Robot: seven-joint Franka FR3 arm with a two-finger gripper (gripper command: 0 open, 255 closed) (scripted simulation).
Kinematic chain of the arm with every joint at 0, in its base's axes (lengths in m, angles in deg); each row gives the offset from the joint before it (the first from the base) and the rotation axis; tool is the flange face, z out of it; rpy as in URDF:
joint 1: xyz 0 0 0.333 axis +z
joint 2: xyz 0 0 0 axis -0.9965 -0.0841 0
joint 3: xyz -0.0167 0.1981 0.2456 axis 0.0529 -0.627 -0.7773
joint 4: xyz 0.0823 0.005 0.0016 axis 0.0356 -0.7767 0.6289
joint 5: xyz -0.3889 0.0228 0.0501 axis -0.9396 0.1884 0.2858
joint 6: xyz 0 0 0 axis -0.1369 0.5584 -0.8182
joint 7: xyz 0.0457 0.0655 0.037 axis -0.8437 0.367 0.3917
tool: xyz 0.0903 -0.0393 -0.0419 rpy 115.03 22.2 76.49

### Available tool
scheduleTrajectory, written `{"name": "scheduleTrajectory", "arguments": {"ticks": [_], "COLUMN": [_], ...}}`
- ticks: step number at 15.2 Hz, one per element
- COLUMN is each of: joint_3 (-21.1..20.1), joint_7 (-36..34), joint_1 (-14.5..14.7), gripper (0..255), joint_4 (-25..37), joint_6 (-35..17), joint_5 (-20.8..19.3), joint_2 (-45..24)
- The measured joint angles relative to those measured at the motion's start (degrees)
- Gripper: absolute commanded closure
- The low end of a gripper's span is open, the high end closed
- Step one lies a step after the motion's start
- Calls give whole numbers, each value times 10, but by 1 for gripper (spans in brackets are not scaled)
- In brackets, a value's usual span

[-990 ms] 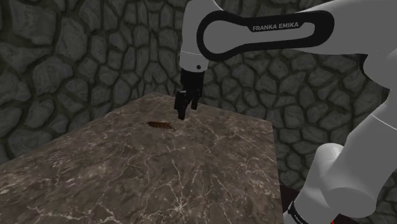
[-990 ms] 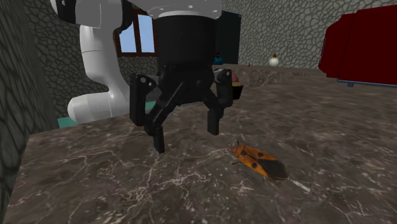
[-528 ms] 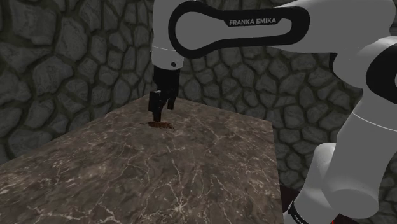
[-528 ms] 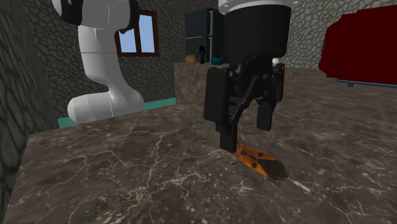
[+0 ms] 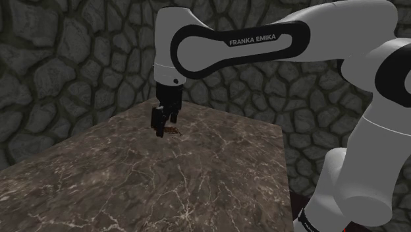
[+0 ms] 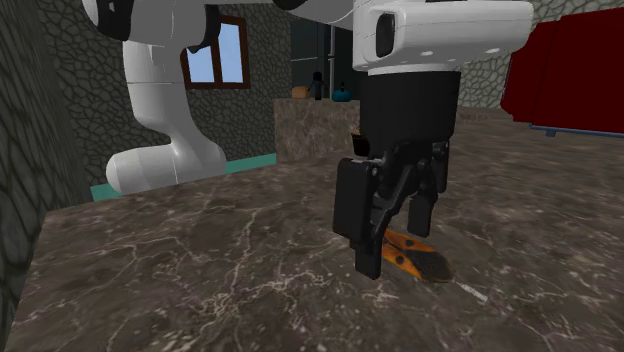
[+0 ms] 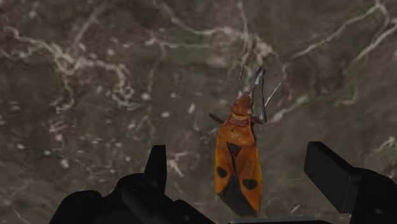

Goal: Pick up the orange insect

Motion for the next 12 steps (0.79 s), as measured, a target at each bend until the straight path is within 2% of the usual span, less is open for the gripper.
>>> {"name": "scheduleTrajectory", "arguments": {"ticks": [1, 12], "joint_3": [0, 0], "joint_7": [0, 0], "joint_1": [0, 0], "gripper": [255, 255], "joint_4": [-3, -1], "joint_6": [-2, -1], "joint_5": [0, 0], "joint_2": [1, 1]}}
